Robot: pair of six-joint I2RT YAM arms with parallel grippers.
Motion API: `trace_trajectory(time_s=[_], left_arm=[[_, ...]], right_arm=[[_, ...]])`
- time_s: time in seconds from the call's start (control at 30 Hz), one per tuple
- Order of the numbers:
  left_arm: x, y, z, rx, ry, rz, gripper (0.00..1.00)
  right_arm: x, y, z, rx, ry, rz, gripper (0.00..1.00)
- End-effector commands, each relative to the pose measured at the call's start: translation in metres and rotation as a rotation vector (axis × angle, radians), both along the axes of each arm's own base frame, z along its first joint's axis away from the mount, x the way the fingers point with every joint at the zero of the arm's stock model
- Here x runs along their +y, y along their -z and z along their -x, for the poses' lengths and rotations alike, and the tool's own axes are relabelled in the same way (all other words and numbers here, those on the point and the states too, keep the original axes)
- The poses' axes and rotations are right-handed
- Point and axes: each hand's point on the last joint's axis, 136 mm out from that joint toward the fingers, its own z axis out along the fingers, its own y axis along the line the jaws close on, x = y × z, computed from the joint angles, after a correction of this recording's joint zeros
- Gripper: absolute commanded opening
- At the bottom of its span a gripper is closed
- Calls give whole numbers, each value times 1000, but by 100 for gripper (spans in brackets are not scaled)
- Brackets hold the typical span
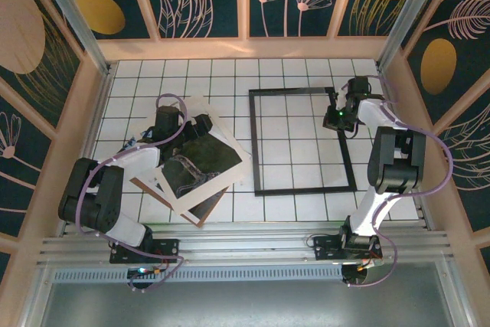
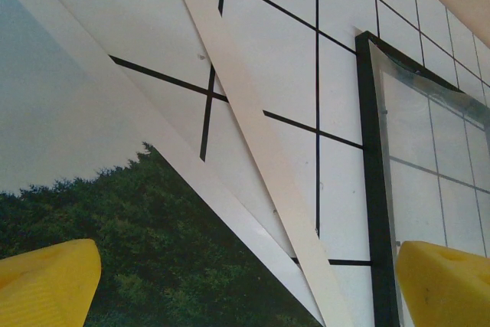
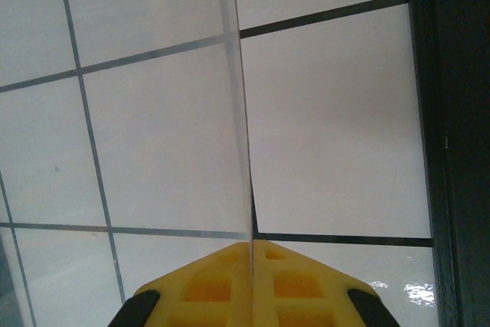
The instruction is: Put the photo into the frame
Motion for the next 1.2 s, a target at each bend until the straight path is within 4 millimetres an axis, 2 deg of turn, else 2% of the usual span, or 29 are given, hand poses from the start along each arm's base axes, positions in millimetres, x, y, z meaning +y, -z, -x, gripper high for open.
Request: trace_trajectory(time_s=[0.0, 0.5, 1.17], left_arm=[[-3, -2, -2, -13, 17, -14, 98], [-3, 0, -2, -11, 17, -14, 99], [-3, 0, -1, -10, 17, -15, 99]], right_arm=[[-10, 5, 6, 25, 42, 37, 0], [-10, 27, 2, 62, 37, 66, 1], [-19, 17, -5, 43, 44, 109, 1]])
